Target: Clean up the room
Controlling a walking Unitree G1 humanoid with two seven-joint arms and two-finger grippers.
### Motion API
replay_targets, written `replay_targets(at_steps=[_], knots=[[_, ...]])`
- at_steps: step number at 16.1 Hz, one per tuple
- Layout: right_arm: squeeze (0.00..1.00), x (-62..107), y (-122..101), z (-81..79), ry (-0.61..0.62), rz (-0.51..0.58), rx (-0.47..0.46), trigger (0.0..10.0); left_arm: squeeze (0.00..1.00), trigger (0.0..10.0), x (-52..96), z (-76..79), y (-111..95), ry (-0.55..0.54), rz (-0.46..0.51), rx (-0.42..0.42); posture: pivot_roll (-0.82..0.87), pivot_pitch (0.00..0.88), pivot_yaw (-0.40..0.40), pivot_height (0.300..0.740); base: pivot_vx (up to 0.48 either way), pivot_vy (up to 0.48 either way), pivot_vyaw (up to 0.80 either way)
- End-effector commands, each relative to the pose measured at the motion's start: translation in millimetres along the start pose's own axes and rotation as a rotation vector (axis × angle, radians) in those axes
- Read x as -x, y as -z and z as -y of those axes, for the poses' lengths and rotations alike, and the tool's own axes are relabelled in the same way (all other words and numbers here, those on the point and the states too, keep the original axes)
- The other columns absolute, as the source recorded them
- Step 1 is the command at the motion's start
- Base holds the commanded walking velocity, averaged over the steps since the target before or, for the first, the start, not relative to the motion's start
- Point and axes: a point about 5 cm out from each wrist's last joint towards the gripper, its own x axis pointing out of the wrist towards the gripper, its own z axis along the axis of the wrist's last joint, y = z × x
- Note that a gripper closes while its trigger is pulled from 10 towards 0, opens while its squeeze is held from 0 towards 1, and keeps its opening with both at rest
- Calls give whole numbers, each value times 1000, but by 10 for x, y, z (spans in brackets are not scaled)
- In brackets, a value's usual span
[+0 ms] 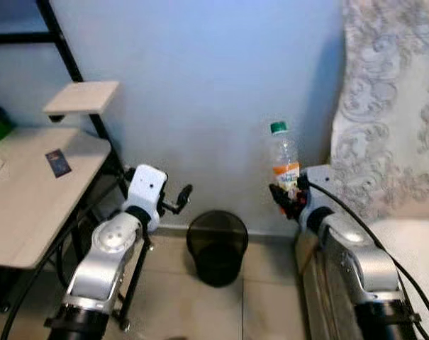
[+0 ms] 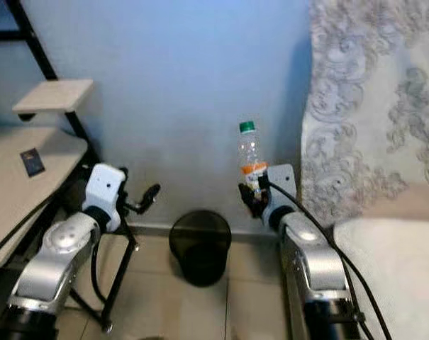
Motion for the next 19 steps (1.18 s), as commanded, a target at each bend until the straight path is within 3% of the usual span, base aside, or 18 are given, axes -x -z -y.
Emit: replay_targets(at_steps=[1, 13, 16, 19], knots=[[0, -37, -51, -98, -33, 8, 10, 10000, 0, 10000, 22, -85, -8, -23, -7, -12, 24, 0, 70, 740, 311, 0, 0], [0, -44, -49, -112, -47, -3, 64, 10000, 0, 10000, 4, -74, -19, -24, -4, -22, 21, 0, 71, 740, 313, 0, 0], [0, -47, -36, -136, -57, -9, 85, 10000, 0, 10000, 2, -75, -15, -23, -4, -22, 21, 0, 71, 740, 311, 0, 683], [0, -49, -33, -115, -39, -10, 49, 10000, 0, 10000, 1, -73, -13, -20, -6, -25, 20, 0, 70, 740, 311, 0, 0]])
